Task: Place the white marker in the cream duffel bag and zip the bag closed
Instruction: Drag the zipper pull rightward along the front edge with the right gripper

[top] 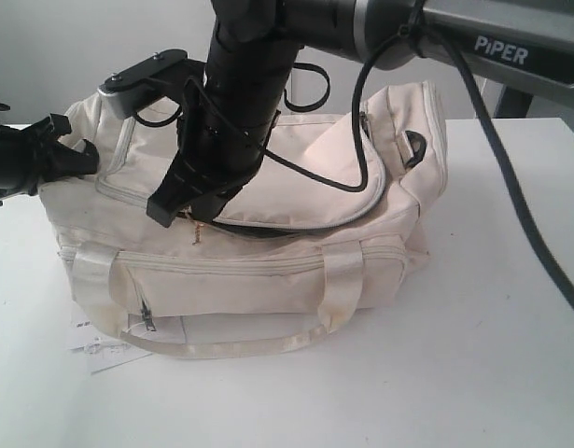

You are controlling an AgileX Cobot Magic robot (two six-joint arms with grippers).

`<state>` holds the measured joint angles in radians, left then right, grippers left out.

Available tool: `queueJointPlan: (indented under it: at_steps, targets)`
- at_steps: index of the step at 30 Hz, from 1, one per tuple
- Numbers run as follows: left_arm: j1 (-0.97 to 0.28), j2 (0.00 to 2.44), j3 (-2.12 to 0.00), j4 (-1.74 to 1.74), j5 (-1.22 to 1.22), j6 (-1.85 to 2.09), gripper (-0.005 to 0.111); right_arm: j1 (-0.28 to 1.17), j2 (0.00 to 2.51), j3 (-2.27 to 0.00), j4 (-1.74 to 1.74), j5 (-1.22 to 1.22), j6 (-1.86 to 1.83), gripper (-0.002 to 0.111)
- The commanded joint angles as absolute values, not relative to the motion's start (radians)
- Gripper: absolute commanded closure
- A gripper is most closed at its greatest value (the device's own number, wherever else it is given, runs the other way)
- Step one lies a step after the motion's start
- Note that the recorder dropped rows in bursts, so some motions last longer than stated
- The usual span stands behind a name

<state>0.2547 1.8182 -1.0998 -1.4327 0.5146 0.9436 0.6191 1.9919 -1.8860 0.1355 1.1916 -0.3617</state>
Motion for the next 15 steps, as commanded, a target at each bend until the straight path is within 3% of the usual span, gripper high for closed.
queueJointPlan:
  at_steps: [1,15]
  targets:
    - [0.255,1.817,-1.095,-1.456,0.513,0.946,0.107,0.605,1.977,-1.881,0.114,1.221,-0.359,0.108]
    - [0.255,1.817,-1.095,-1.456,0.513,0.946,0.107,0.596,1.976,-1.881,0.093,1.221,-0.359,0.108]
